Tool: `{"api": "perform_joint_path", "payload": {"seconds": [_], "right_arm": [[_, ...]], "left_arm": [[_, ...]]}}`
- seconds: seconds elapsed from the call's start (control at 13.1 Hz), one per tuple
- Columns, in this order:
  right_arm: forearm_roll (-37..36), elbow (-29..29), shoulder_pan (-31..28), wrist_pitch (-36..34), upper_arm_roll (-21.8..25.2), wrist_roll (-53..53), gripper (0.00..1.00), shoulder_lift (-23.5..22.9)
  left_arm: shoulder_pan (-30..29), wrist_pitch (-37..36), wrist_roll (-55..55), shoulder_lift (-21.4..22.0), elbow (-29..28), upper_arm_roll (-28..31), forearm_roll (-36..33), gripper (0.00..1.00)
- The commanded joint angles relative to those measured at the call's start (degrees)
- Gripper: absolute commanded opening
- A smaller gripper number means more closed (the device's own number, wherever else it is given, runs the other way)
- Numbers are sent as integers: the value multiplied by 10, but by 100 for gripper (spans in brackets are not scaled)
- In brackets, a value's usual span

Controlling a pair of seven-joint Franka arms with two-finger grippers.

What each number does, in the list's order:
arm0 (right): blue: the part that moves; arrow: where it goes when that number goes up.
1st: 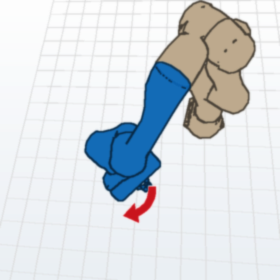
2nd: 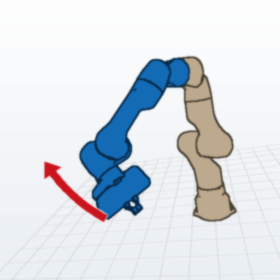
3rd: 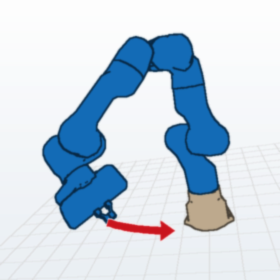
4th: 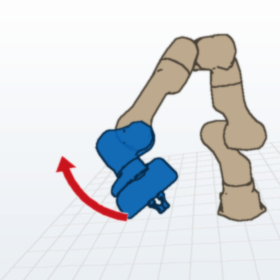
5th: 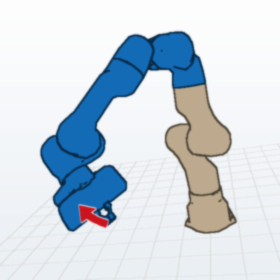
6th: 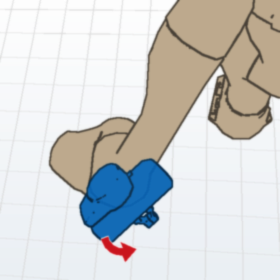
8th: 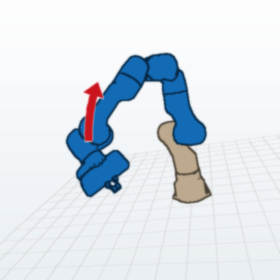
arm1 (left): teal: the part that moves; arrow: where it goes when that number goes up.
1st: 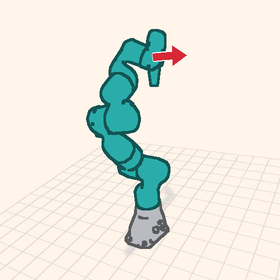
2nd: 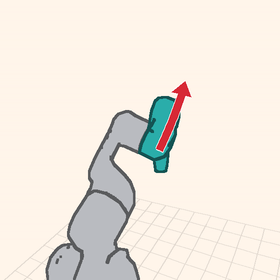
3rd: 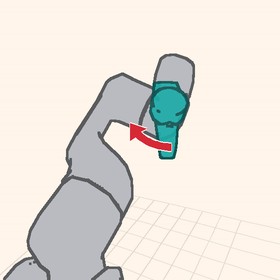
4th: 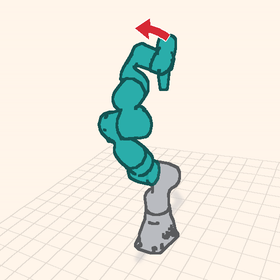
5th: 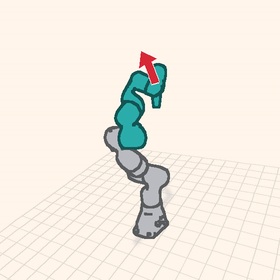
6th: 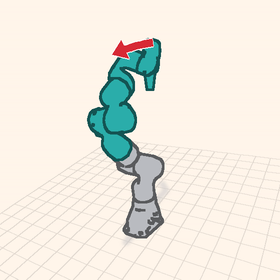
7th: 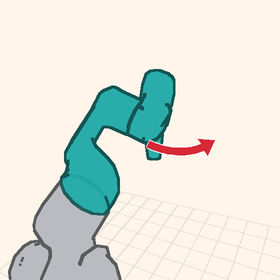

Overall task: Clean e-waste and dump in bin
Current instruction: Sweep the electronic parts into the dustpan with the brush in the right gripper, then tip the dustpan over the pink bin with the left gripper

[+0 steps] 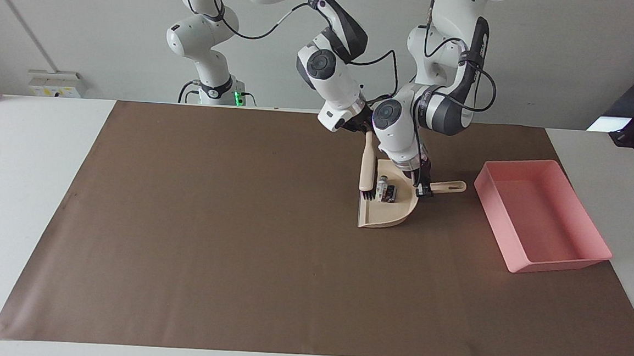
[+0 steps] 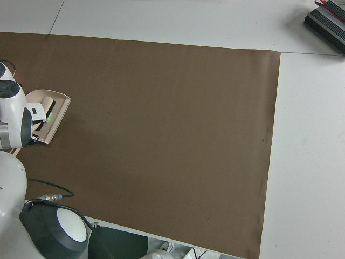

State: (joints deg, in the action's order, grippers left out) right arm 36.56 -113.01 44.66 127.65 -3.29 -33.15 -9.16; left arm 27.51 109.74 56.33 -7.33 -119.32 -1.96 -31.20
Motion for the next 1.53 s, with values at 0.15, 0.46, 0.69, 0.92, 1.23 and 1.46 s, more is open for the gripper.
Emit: {"api": "perform_joint_path", "payload": {"seconds": [0.15,0.46,0.69,0.92,1.23,1.46], "right_arm": [[-125,-12,-30,-109,-4,-52,0,57],[-214,-11,-80,-231,-4,-52,0,107],[-259,-11,-172,-316,-4,-33,0,151],[-285,-11,-285,-357,-4,88,0,171],[-360,-20,-401,-341,-5,231,0,170],[-391,-50,-488,-263,-5,324,0,162]], "left_arm": [[-48,23,73,47,-8,5,67,0],[-100,57,169,57,-12,5,157,0],[-140,66,218,69,-12,5,211,0],[-210,73,294,96,-7,5,286,0],[-283,65,378,108,3,11,360,0],[-358,23,456,103,43,13,444,0]]}}
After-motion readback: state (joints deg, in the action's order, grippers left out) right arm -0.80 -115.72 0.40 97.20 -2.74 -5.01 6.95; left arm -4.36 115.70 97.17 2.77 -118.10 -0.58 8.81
